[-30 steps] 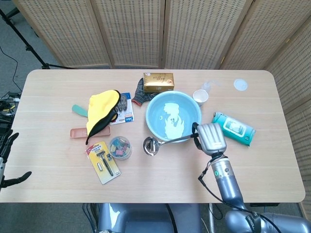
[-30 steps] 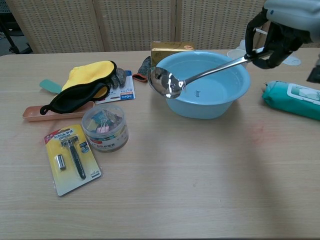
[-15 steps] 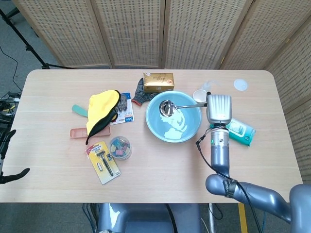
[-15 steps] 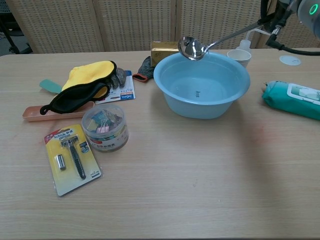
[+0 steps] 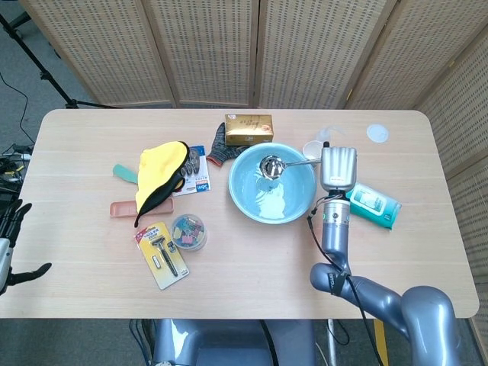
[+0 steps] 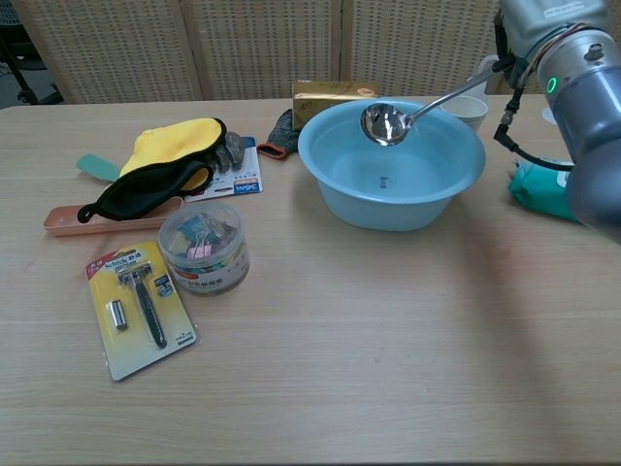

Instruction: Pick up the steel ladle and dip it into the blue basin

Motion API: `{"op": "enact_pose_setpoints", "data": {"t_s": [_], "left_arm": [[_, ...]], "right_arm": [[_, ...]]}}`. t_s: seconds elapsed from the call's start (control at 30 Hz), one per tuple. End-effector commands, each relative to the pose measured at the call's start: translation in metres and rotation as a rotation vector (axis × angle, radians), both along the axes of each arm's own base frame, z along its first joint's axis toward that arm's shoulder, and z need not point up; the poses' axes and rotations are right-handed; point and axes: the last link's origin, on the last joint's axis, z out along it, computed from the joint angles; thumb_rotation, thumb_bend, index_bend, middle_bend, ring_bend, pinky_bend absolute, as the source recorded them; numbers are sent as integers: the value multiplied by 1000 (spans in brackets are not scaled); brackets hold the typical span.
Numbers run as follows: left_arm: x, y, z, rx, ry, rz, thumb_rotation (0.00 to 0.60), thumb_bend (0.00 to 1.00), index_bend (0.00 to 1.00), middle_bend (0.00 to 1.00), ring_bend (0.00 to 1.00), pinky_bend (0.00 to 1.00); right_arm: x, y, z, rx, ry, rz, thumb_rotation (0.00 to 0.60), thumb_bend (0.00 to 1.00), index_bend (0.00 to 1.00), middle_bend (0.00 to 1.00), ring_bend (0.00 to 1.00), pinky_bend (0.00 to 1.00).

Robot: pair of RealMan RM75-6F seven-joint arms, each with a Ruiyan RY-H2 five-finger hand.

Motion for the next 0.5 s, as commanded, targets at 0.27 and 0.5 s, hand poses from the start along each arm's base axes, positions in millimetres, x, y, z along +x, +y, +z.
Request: {"op": "enact_pose_setpoints", "data": {"t_s": [0.27,0.5], "left_arm": [[-1,2,-2,-8,1,6,600,0,0,0,0,0],[-2,3,-2,-5,2,12,600,0,0,0,0,0]], "right_arm": [[-2,-4,-25,-1,136,28,600,1000,846,996,936,1000],[-13,-7,-33,-3,241,45,600,1000,848,997,938,1000]]}}
